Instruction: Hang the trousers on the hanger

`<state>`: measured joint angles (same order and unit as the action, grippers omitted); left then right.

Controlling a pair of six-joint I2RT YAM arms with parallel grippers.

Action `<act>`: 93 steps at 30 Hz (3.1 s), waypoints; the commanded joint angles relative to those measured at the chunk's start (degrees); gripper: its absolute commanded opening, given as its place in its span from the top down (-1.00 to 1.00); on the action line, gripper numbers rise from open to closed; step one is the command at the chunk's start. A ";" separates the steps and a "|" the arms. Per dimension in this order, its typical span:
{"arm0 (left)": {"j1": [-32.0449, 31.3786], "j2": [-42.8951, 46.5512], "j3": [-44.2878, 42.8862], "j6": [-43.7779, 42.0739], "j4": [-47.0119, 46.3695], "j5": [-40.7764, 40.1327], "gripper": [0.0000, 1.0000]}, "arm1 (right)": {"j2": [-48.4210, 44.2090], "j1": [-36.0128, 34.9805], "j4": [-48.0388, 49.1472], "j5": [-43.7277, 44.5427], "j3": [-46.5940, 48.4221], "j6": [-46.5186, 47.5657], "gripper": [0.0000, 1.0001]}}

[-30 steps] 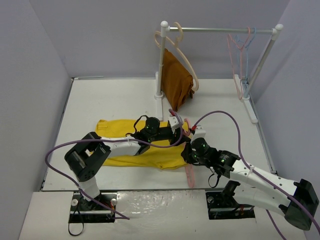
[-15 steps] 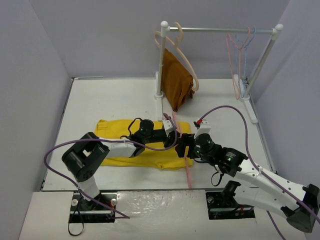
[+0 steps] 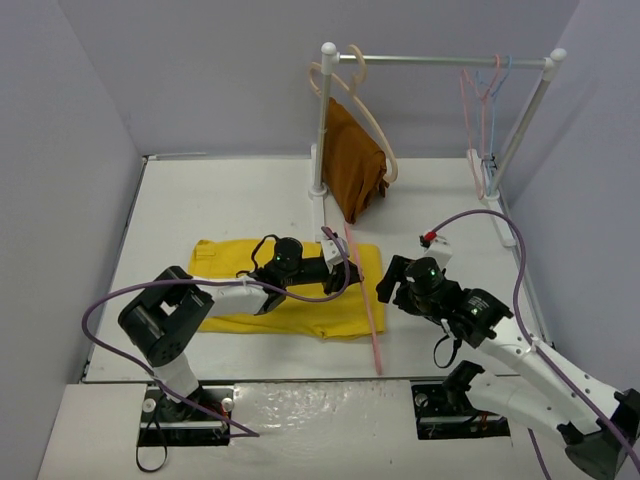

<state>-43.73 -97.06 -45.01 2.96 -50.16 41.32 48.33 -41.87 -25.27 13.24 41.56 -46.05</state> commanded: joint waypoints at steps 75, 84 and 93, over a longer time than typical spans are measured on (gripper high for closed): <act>6.85 10.57 -5.35 -5.15 15.55 16.94 1.00 | 9.04 18.67 7.01 -29.58 9.99 25.17 1.00; 7.32 9.75 -5.17 -4.82 14.76 18.01 1.00 | 7.39 18.82 3.93 -27.94 11.73 26.09 1.00; 7.43 9.07 -5.25 -4.81 14.64 18.27 1.00 | 6.16 19.46 1.00 -26.47 13.89 26.72 1.00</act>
<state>-36.99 -88.74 -48.95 -0.71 -30.30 57.60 56.60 -23.35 -25.66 -15.30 50.58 -20.66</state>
